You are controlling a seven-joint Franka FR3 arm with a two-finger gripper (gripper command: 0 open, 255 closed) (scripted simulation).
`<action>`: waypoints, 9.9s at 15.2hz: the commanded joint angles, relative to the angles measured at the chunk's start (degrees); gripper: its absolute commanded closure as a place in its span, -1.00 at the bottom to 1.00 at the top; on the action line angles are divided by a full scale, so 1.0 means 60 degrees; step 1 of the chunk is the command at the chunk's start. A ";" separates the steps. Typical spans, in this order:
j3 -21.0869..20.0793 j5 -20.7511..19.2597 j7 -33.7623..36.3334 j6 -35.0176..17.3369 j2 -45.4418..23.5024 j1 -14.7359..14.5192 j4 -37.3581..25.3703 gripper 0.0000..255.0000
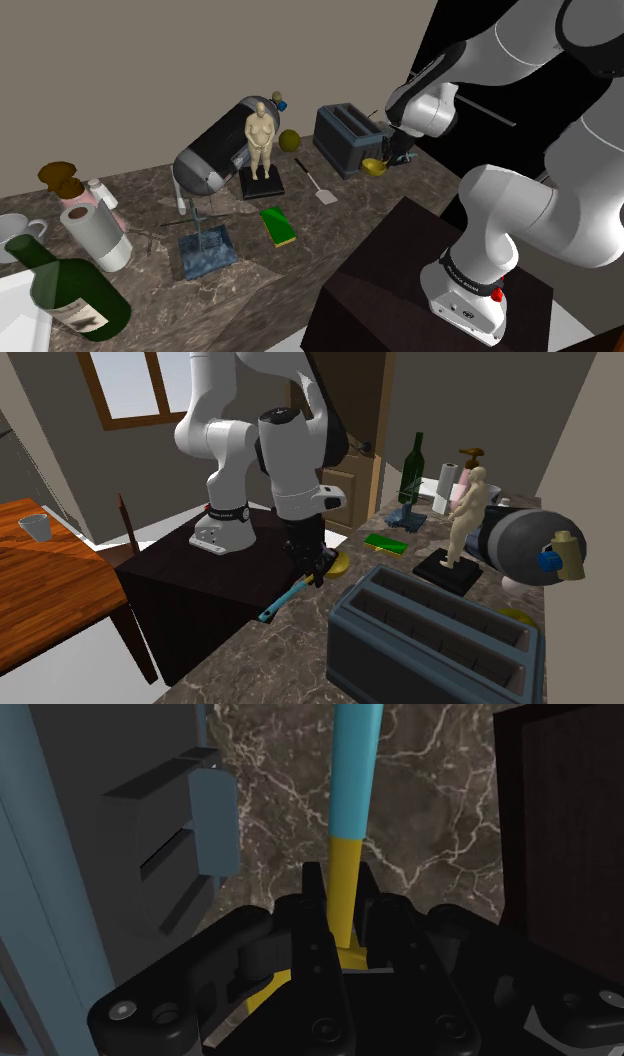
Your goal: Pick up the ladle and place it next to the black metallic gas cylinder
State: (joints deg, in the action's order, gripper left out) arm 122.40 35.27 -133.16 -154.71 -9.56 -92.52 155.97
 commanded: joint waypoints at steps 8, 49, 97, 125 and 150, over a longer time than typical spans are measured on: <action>0.0887 0.0668 -0.0358 0.1972 -0.1765 -0.0655 -0.0305 1.00; 0.2414 0.0715 0.1850 0.7632 -0.6134 -0.2463 -0.2154 1.00; -0.4047 0.5091 0.4134 0.4325 -0.6170 -0.2768 -0.1510 1.00; -0.9490 0.9247 0.1649 0.2313 -0.6646 0.1019 -0.2232 1.00; -0.8490 0.8402 0.2091 0.2314 -0.6065 0.0133 -0.1688 -1.00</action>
State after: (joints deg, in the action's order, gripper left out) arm 71.36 85.77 -120.67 -140.82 -46.00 -91.61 145.77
